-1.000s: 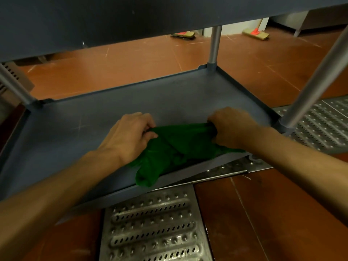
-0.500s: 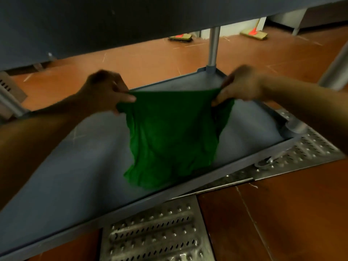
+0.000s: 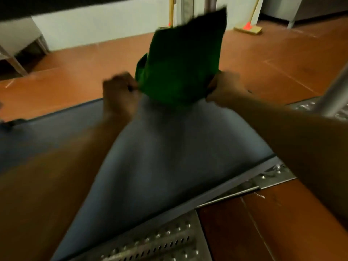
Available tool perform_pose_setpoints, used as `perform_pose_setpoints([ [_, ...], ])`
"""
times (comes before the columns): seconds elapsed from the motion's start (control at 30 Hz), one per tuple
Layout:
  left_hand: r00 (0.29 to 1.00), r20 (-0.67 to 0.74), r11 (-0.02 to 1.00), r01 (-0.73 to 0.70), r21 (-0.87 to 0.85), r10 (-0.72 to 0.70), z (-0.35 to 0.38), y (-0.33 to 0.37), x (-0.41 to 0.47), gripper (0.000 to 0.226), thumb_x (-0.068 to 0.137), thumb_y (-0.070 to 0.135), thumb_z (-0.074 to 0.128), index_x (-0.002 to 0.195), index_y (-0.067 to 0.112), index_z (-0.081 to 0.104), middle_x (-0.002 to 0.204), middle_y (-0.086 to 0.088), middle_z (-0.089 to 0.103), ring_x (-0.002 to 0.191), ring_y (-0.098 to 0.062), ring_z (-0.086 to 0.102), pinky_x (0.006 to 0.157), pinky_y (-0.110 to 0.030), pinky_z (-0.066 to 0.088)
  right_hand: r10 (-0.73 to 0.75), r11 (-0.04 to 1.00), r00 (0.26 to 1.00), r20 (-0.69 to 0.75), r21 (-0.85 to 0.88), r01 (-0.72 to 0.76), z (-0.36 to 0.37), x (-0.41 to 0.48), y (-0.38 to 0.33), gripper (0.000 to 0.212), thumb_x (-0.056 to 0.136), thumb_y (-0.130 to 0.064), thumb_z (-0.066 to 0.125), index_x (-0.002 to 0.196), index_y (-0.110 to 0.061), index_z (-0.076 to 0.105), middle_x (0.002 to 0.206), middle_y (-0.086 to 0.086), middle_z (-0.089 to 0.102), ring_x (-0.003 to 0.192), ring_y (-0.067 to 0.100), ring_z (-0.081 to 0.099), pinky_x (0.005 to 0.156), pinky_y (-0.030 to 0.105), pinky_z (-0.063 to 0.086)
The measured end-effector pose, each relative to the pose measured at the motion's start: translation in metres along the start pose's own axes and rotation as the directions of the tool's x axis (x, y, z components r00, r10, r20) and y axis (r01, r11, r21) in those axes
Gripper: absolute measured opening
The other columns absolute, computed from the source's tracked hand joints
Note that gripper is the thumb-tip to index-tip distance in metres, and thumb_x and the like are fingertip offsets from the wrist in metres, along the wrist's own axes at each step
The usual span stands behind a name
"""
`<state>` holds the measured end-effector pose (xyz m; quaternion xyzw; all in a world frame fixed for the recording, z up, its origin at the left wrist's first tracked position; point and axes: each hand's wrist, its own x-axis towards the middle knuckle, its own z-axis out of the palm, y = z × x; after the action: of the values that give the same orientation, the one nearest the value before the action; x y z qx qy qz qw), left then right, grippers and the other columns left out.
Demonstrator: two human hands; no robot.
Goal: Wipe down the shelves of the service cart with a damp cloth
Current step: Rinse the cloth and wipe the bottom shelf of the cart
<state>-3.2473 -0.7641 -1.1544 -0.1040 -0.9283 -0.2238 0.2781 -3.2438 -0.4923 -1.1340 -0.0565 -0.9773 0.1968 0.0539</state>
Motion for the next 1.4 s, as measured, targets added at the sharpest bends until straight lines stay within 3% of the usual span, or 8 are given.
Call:
perform_pose_setpoints([
  [0.1,0.961,0.253,0.993,0.117,-0.004,-0.112,0.022,0.009,-0.04,0.011,0.076,0.008,0.065,0.086,0.007,0.068,0.09,-0.021,0.07,0.085,-0.038,0.067,0.074,-0.045,0.054,0.023,0.984,0.964,0.265,-0.176,0.025,0.035,-0.017,0.015,0.028,0.087,-0.012,0.065,0.114,-0.003,0.069,0.118,0.018,0.067,0.11,0.034,0.063,0.1,0.041,0.049],
  [0.2,0.917,0.364,0.985,0.135,0.104,-0.164,0.04,0.003,-0.064,0.022,0.084,0.008,0.064,0.106,0.011,0.063,0.108,-0.019,0.066,0.098,-0.039,0.063,0.08,-0.048,0.054,-0.03,0.99,0.972,0.235,-0.124,0.06,0.059,-0.024,0.027,0.046,0.085,-0.015,0.064,0.129,-0.006,0.056,0.124,0.019,0.062,0.114,0.038,0.056,0.099,0.045,0.048],
  [0.3,0.892,0.438,0.983,0.04,0.178,-0.115,0.041,-0.006,-0.063,0.052,0.09,0.016,0.061,0.14,0.02,0.048,0.138,-0.01,0.054,0.119,-0.036,0.054,0.092,-0.049,0.051,-0.117,0.964,0.972,0.202,-0.211,0.16,0.066,-0.02,0.03,0.077,0.085,-0.022,0.063,0.153,-0.018,0.028,0.156,0.016,0.03,0.138,0.04,0.029,0.11,0.049,0.035],
  [0.4,0.854,0.515,0.972,-0.057,0.229,-0.071,0.044,-0.017,-0.062,0.054,0.097,0.024,0.053,0.149,0.023,0.041,0.15,-0.004,0.047,0.123,-0.036,0.045,0.1,-0.05,0.045,-0.172,0.945,0.919,0.355,-0.205,0.256,0.069,-0.019,0.024,0.078,0.09,-0.017,0.057,0.156,-0.025,0.017,0.165,0.006,0.004,0.148,0.034,0.016,0.116,0.05,0.028],
  [0.57,0.853,0.514,0.974,-0.033,0.223,-0.089,0.043,-0.024,-0.063,0.042,0.103,0.025,0.042,0.144,0.023,0.05,0.138,-0.006,0.059,0.113,-0.037,0.047,0.092,-0.049,0.047,-0.219,0.922,0.93,0.296,-0.248,0.296,0.074,-0.023,0.032,0.057,0.095,-0.01,0.047,0.149,-0.026,0.037,0.155,-0.001,0.036,0.133,0.033,0.034,0.109,0.046,0.037],
  [0.77,0.84,0.528,0.974,0.005,0.227,-0.128,0.035,-0.024,-0.069,0.04,0.103,0.028,0.042,0.142,0.027,0.051,0.136,-0.008,0.061,0.112,-0.039,0.048,0.092,-0.049,0.048,-0.259,0.944,0.949,0.182,-0.161,0.289,0.076,-0.033,0.053,0.049,0.095,-0.004,0.046,0.136,-0.027,0.057,0.144,-0.006,0.052,0.113,0.038,0.048,0.1,0.043,0.044],
  [1.13,0.816,0.558,0.973,0.02,0.229,-0.148,0.014,-0.017,-0.089,0.04,0.103,0.03,0.041,0.142,0.03,0.052,0.134,-0.007,0.062,0.112,-0.037,0.048,0.093,-0.049,0.048,-0.277,0.948,0.934,0.223,-0.097,0.304,0.056,-0.07,0.067,0.044,0.095,-0.009,0.042,0.133,-0.024,0.06,0.138,-0.005,0.055,0.112,0.035,0.053,0.101,0.05,0.046],
  [1.4,0.822,0.566,0.978,-0.063,0.197,-0.061,0.002,-0.017,-0.114,0.039,0.101,0.03,0.044,0.139,0.03,0.055,0.137,-0.003,0.061,0.115,-0.035,0.052,0.094,-0.049,0.047,-0.271,0.952,0.929,0.252,-0.076,0.298,0.042,-0.098,0.071,0.041,0.097,-0.007,0.045,0.13,-0.022,0.063,0.138,-0.003,0.057,0.121,0.031,0.054,0.11,0.037,0.039],
])
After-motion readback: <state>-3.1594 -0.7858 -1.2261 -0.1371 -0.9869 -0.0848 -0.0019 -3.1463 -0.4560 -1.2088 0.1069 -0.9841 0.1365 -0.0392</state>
